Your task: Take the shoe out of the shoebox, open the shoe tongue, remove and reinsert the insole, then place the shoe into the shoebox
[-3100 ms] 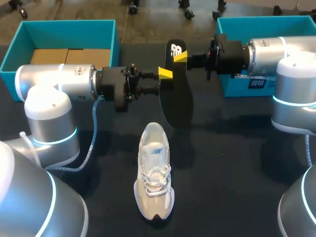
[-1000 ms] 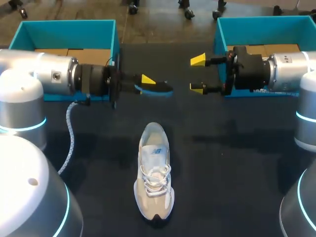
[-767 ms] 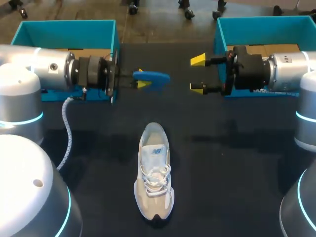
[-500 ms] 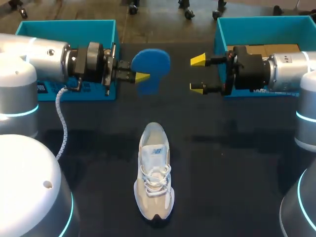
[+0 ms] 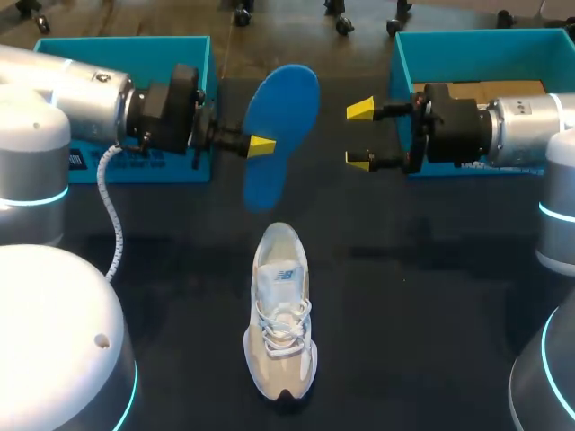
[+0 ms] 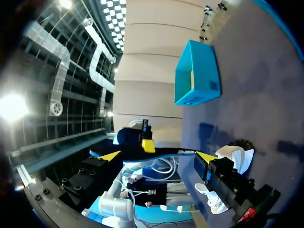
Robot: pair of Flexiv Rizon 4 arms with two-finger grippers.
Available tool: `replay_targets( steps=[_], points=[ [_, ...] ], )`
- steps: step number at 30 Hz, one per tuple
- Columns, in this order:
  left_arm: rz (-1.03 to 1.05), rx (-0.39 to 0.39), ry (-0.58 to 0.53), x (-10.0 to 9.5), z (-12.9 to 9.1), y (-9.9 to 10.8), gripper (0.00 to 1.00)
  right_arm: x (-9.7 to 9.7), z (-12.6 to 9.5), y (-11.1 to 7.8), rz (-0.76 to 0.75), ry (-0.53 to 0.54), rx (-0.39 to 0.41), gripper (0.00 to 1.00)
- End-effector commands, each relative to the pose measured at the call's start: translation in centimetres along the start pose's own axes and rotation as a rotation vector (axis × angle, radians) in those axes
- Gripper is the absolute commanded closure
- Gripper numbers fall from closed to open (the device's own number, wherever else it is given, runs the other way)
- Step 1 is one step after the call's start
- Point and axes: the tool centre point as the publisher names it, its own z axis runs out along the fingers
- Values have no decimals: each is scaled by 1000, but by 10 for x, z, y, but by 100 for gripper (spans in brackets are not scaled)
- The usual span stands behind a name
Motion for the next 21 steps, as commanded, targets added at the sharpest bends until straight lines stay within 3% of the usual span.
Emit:
replay_targets(
  steps=[1,12,17,21],
  points=[
    [-768,42,155,-13,-1,7,100,0,1,0,0,-3,1,0],
    [-768,42,155,-13,-1,7,100,0,1,0,0,-3,1,0],
    [-1074,83,189,-25,-8,13,100,0,1,0,0,-3,1,0],
    [-1264,168,197,-35,-12,20,100,0,1,0,0,-3,1,0]
  ],
)
